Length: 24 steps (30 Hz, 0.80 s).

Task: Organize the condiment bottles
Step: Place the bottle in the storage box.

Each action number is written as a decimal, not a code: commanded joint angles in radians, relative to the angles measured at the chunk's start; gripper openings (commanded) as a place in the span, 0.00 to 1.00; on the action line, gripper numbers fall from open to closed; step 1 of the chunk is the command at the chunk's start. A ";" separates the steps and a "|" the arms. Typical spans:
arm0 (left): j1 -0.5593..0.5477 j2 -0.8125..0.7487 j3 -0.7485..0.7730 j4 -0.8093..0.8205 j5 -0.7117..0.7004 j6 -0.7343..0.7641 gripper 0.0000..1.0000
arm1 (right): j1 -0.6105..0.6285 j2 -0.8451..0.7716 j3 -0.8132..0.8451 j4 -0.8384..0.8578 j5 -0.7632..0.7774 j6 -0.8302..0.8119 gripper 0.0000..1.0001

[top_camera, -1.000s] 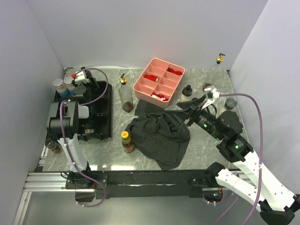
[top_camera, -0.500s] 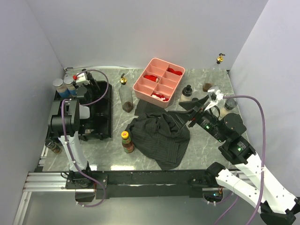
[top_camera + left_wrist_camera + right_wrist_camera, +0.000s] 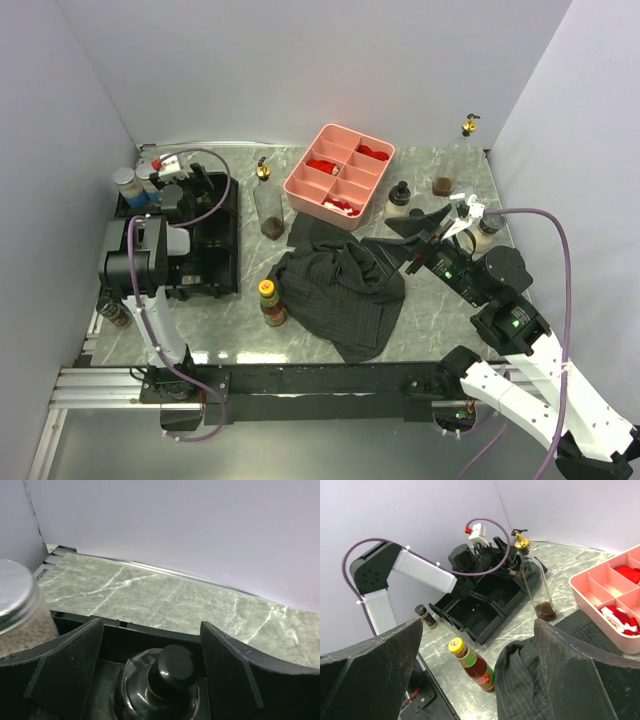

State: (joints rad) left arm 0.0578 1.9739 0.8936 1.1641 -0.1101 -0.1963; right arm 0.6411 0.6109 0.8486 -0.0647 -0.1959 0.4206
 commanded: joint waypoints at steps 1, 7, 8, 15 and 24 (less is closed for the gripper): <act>0.000 -0.115 -0.021 0.049 0.032 -0.005 0.84 | -0.003 0.000 0.030 -0.003 -0.007 -0.016 1.00; 0.001 -0.273 0.018 -0.186 0.060 -0.064 0.92 | -0.001 0.007 0.049 -0.056 0.019 0.007 1.00; 0.000 -0.318 0.033 -0.246 0.050 -0.112 0.93 | -0.001 0.012 0.049 -0.064 0.033 0.009 1.00; 0.004 -0.388 0.402 -1.048 0.049 -0.268 0.96 | -0.003 0.056 0.056 -0.181 0.119 0.012 1.00; 0.000 -0.707 0.329 -1.331 0.217 -0.296 0.96 | -0.004 0.185 0.138 -0.343 0.436 -0.048 1.00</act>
State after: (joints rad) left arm 0.0586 1.4300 1.2598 0.0181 0.0120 -0.4606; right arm 0.6411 0.7540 0.9287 -0.3511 0.0631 0.4171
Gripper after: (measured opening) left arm 0.957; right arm 0.999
